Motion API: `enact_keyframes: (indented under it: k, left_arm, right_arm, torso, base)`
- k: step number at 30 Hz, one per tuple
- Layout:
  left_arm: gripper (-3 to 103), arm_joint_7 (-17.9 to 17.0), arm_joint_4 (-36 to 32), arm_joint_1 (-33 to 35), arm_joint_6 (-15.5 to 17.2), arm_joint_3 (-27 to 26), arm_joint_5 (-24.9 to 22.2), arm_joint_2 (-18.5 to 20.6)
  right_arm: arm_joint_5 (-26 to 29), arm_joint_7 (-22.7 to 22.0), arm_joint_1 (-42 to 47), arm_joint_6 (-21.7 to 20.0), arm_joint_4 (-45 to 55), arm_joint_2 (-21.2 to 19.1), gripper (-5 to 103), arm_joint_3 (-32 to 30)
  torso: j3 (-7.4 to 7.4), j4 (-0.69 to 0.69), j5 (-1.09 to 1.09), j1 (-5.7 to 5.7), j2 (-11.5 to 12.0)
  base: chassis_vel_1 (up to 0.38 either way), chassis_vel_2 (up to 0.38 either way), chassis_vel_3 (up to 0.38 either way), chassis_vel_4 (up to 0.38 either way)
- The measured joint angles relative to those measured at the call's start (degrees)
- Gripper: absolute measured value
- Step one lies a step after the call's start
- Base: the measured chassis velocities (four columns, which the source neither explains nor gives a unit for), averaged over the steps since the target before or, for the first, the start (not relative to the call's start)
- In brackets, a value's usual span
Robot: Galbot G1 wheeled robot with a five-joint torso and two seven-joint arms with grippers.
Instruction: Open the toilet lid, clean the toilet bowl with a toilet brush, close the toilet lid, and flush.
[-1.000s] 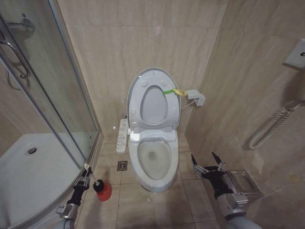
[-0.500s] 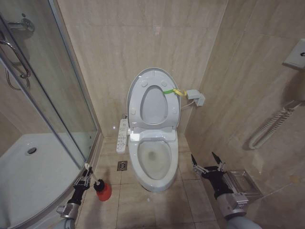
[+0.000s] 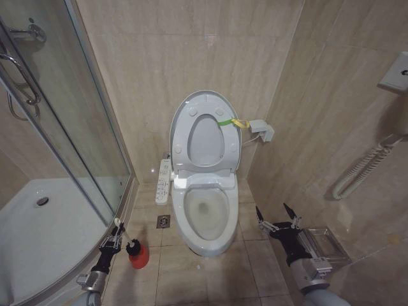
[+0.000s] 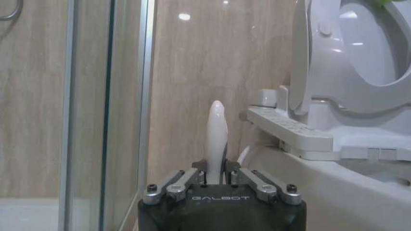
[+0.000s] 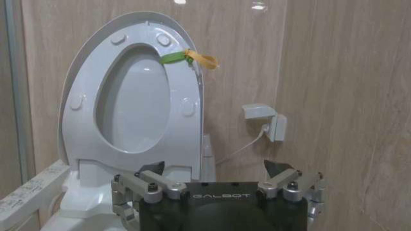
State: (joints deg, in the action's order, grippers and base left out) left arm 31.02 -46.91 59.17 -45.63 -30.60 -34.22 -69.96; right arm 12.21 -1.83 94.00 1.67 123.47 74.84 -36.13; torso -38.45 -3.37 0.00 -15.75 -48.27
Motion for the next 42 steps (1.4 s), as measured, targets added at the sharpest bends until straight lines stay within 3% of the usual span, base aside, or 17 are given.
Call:
enact_keyframes:
  k: [42]
  left_arm:
    - [18,-0.69,1.15,-0.65,-0.29,0.04,0.89,-0.18]
  right_arm:
    - [0.0,0.0,0.0,0.0,0.0,0.0,100,0.0]
  torso:
    - [2.43,-0.01,0.0,1.85,4.3]
  base:
    - [0.0,0.0,0.0,0.0]
